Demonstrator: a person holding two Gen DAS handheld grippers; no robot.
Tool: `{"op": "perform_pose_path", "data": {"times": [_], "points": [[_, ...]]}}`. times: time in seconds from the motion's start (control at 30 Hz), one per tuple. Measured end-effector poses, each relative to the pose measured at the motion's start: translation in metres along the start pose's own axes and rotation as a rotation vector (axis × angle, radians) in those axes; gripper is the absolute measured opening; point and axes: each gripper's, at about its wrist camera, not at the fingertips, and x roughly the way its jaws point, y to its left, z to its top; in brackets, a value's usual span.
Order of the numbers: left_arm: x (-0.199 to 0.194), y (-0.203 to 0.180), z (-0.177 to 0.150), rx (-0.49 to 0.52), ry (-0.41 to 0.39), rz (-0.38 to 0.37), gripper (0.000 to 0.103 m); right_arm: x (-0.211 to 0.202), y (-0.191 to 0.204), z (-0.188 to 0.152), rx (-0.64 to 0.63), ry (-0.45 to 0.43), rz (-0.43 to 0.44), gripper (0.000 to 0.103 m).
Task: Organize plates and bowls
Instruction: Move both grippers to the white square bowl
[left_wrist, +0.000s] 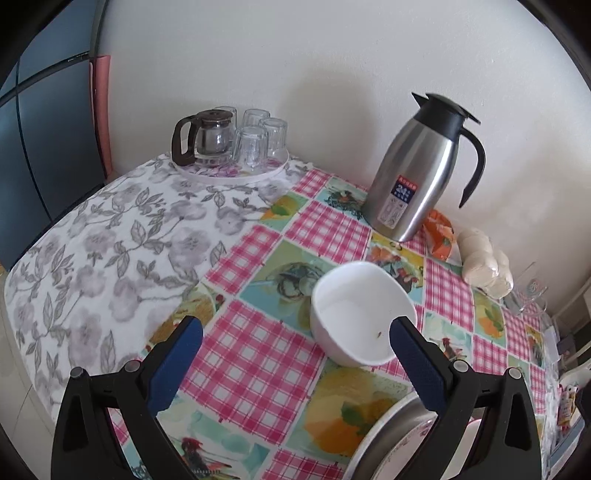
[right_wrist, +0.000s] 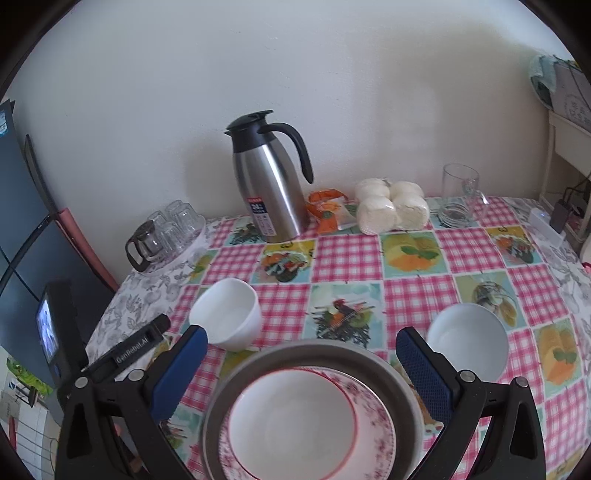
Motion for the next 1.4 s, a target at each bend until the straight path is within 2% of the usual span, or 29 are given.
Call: {"op": "perform_pose_path", "data": {"times": [0.2,0.27,0.63,0.7,0.77,0.8,0.87,0.93,1.03,1.17,1.27,1.33,1.4], "points": [[0.015,0.032,0.009,-0.139,0.087,-0.065,0.101,0.019,0.021,0.016,-0.010,0.039,0.017,0.103],[0.023,0.040,0.010,-0.174,0.114,-0.066,0.101,0.029,0.026,0.017,0.003,0.065,0.030,0.103],[0.051,0.050,0.011,-0.239,0.174,-0.133,0.100,0.093,0.048,0.009,0.082,0.228,0.063,0.103],[0.055,0.050,0.011,-0.240,0.184,-0.148,0.087,0.102,0.050,0.008,0.090,0.239,0.051,0.103],[0.058,0.050,0.012,-0.231,0.187,-0.148,0.082,0.111,0.052,0.007,0.100,0.251,0.038,0.102],[0.060,0.049,0.012,-0.228,0.187,-0.147,0.082,0.115,0.052,0.006,0.106,0.258,0.038,0.100],[0.064,0.048,0.013,-0.228,0.189,-0.159,0.082,0.123,0.054,0.004,0.110,0.274,0.038,0.089],[0.068,0.046,0.014,-0.224,0.192,-0.169,0.081,0.131,0.056,0.003,0.107,0.289,0.028,0.086],[0.075,0.041,0.015,-0.209,0.199,-0.181,0.070,0.141,0.058,0.003,0.120,0.301,0.018,0.083],[0.086,0.036,0.012,-0.205,0.220,-0.201,0.068,0.154,0.060,0.004,0.122,0.310,0.006,0.074],[0.092,0.031,0.011,-0.198,0.227,-0.216,0.062,0.163,0.063,0.004,0.121,0.319,0.002,0.063],[0.094,0.030,0.011,-0.196,0.228,-0.221,0.060,0.169,0.063,0.003,0.130,0.324,-0.004,0.061],[0.097,0.029,0.011,-0.197,0.229,-0.224,0.057,0.174,0.063,0.002,0.139,0.332,-0.002,0.053]]}}
